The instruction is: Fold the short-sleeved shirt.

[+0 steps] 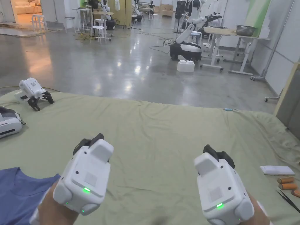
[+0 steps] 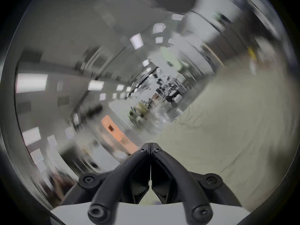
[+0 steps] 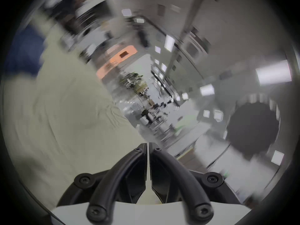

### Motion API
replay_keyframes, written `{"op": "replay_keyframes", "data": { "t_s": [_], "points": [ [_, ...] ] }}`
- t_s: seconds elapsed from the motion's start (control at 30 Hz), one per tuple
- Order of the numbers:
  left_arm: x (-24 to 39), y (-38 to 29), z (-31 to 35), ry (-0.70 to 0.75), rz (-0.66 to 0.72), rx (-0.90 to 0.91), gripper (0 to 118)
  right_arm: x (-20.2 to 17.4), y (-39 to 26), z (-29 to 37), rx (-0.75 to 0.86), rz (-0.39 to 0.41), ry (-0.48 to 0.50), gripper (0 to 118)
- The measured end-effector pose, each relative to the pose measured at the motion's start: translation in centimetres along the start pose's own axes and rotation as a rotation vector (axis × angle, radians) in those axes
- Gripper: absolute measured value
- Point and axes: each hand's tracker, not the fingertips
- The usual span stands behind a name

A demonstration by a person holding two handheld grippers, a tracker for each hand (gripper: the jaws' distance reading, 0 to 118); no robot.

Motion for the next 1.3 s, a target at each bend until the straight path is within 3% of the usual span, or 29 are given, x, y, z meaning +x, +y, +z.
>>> {"op": "replay_keyframes", "data": {
  "t_s": [0.1, 0.17, 0.23, 0.27, 0.37, 0.5, 0.63, 0.83, 1.0, 1.17, 1.2, 1.23, 1.27, 1.3],
  "points": [
    [-1.6, -0.3, 0.4, -0.051, 0.452, 0.009, 0, 1.3, -0.2, 0.3, -0.045, -0.463, -0.018, 3],
    [-1.8, 0.1, 1.7, -0.034, 0.583, 0.024, 0, 2.1, -1.1, 0.1, -0.081, -0.709, -0.016, 2],
    [-2.0, -0.1, 2.3, -0.015, 0.675, 0.032, 0, 2.5, -2.0, 0.4, -0.106, -0.854, -0.066, 2],
    [-2.1, -0.1, 2.4, -0.009, 0.683, 0.031, 0, 2.5, -2.4, 0.3, -0.118, -0.882, -0.079, 2],
    [-2.4, 0.0, 2.6, -0.014, 0.647, 0.030, 0, 2.8, -2.7, 0.4, -0.119, -0.860, -0.060, 2],
    [-3.8, -0.5, 3.0, -0.023, 0.569, 0.010, 0, 2.4, -2.1, 0.7, -0.131, -0.767, -0.057, 2],
    [-5.4, -0.7, 2.4, -0.065, 0.482, -0.051, 0, 1.9, -1.4, 0.4, -0.149, -0.745, -0.032, 2],
    [-12.1, -5.4, 1.7, -0.101, 0.452, -0.263, 0, 0.0, -0.9, -0.6, -0.197, -0.690, 0.025, 2],
    [-19.0, -11.1, 2.2, -0.038, 0.387, -0.494, 0, -2.7, -1.0, -1.8, -0.244, -0.660, 0.078, 2],
    [-24.3, -18.6, 1.3, -0.080, 0.480, -0.723, 0, -5.7, -0.7, -2.7, -0.281, -0.623, 0.143, 2],
    [-24.7, -19.9, 0.9, -0.108, 0.498, -0.764, 7, -6.1, -0.6, -2.8, -0.289, -0.621, 0.154, 2],
    [-24.6, -20.3, 1.0, -0.106, 0.512, -0.793, 26, -6.7, -0.5, -2.9, -0.297, -0.618, 0.163, 2],
    [-24.6, -21.2, 0.7, -0.106, 0.513, -0.815, 26, -7.1, -0.5, -3.1, -0.303, -0.616, 0.171, 2],
    [-24.5, -22.2, 0.4, -0.138, 0.533, -0.851, 33, -7.6, -0.5, -3.2, -0.309, -0.611, 0.182, 2]
  ]
}}
